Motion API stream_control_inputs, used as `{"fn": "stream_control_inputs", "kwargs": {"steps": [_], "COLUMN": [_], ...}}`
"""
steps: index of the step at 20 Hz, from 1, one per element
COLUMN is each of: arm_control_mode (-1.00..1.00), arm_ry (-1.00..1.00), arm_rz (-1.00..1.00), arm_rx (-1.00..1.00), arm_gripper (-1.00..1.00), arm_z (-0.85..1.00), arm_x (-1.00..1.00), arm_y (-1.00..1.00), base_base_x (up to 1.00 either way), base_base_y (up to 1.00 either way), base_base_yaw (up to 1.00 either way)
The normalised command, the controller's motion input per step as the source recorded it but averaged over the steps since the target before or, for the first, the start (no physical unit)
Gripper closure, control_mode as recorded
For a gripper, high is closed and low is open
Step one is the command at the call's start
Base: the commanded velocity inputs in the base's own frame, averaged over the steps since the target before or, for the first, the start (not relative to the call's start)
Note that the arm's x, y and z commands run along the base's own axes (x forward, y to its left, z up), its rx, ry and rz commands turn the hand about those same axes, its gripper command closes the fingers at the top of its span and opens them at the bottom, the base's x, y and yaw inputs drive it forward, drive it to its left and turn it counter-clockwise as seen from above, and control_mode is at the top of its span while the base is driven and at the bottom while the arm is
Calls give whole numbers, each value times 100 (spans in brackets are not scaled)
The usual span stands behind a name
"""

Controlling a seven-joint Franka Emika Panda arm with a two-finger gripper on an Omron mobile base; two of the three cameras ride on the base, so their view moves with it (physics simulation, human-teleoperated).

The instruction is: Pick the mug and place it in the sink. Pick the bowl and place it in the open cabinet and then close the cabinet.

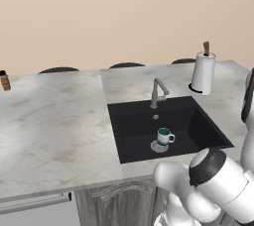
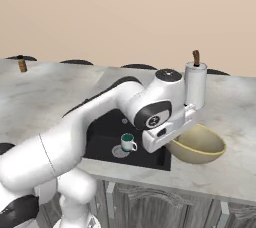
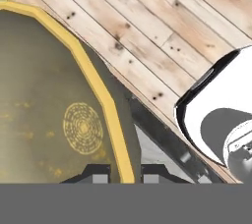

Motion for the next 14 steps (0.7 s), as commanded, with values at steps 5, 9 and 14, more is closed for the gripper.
{"fn": "stream_control_inputs", "kwargs": {"steps": [5, 9, 14], "arm_control_mode": [-100, -100, -100], "arm_ry": [-7, 23, 24], "arm_rz": [25, 37, 41], "arm_rx": [-15, 2, 9], "arm_gripper": [100, 100, 100], "arm_z": [69, 49, 51], "arm_x": [0, 2, -1], "arm_y": [41, 17, 22], "base_base_x": [0, 0, 0], "base_base_y": [0, 0, 0], "base_base_yaw": [0, 0, 0]}}
